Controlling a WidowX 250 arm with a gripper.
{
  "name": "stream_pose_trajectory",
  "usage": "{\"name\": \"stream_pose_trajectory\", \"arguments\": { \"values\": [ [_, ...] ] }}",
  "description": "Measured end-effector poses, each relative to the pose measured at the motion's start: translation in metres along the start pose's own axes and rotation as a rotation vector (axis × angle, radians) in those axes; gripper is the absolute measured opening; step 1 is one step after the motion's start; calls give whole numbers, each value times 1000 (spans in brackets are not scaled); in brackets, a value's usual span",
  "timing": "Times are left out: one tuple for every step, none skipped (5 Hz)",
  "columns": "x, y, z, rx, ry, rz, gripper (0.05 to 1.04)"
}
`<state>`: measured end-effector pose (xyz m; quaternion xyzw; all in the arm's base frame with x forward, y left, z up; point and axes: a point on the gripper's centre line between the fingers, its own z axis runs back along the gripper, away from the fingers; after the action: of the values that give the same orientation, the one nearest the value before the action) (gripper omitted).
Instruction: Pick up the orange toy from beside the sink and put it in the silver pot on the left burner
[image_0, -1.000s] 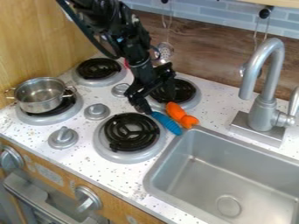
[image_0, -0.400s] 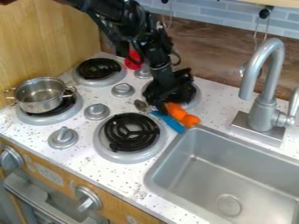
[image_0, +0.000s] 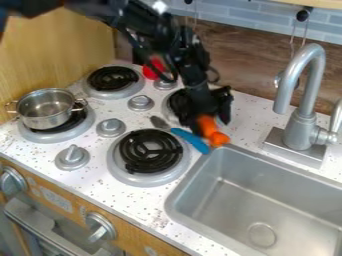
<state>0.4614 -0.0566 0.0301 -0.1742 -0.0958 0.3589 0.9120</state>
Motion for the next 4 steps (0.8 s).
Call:
{"name": "stream_pose_trajectory", "arguments": {
  "values": [
    [2,-2,-6,19,2,3,968],
    [5,-1,-9,26,-18,4,698],
    [4,1,-9,21,-22,7,552],
    [0,5,-7,20,-25,15,545]
  ]
}}
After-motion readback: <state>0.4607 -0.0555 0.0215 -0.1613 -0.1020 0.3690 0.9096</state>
